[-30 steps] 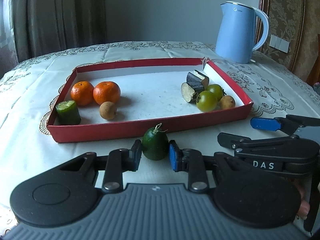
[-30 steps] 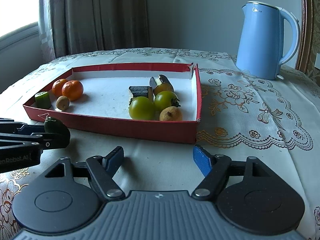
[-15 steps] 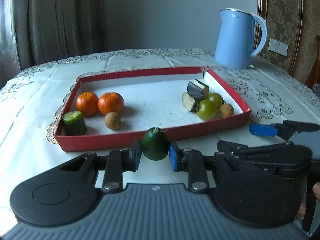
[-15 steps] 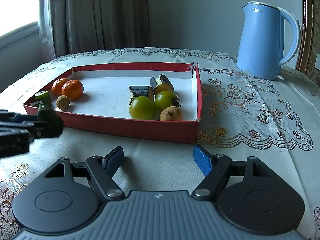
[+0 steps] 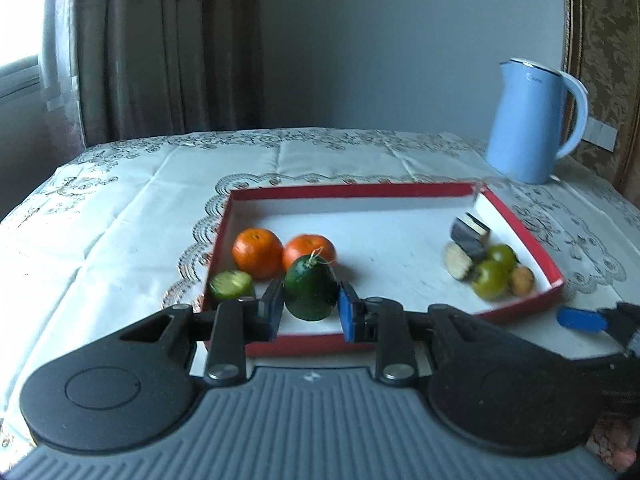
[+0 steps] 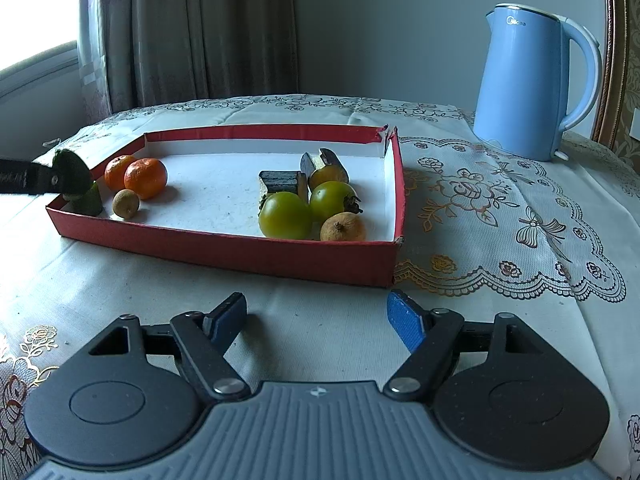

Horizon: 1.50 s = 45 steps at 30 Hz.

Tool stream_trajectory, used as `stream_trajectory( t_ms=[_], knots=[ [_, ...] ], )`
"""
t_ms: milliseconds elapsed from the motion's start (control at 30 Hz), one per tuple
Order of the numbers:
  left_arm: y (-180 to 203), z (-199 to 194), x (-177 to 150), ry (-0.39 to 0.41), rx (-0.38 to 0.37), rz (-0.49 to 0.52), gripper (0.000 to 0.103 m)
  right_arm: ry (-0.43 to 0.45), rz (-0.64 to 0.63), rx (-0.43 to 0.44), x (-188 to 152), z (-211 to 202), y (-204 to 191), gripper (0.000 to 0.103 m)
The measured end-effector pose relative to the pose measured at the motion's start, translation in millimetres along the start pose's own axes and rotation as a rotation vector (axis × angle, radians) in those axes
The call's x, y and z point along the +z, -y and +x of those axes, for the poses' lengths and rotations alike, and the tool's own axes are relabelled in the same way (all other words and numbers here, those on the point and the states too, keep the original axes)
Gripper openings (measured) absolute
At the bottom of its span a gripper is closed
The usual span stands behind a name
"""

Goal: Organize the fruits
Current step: 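Carry the green fig into the tray beside the mandarins and release, then lift the left gripper up and away from the tray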

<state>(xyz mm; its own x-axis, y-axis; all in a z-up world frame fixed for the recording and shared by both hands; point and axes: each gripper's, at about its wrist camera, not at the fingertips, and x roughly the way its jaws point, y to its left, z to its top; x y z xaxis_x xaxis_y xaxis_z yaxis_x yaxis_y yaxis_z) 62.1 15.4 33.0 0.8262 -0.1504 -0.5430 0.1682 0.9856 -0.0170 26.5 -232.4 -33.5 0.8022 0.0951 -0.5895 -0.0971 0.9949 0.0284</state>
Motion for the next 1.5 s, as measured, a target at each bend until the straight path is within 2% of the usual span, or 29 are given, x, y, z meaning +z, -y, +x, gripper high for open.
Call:
stream_trajectory(
  t_ms=[200, 533, 1500],
  knots=[
    [-7.1, 22.1, 3.2, -0.023, 0.035, -0.001, 0.026, 0.0, 0.0, 0.0, 0.0, 0.0, -0.1, 0.077],
    [-10.8, 41.9, -0.8, -0.046, 0.041, -0.008, 0.026, 0.0, -0.001, 0.0, 0.0, 0.0, -0.4, 0.078],
    [-13.5, 40.4, -4.6, -0.023, 0.029, -0.002, 0.028, -0.001, -0.002, -0.001, 0.3, 0.6, -1.1, 0.079]
  ],
)
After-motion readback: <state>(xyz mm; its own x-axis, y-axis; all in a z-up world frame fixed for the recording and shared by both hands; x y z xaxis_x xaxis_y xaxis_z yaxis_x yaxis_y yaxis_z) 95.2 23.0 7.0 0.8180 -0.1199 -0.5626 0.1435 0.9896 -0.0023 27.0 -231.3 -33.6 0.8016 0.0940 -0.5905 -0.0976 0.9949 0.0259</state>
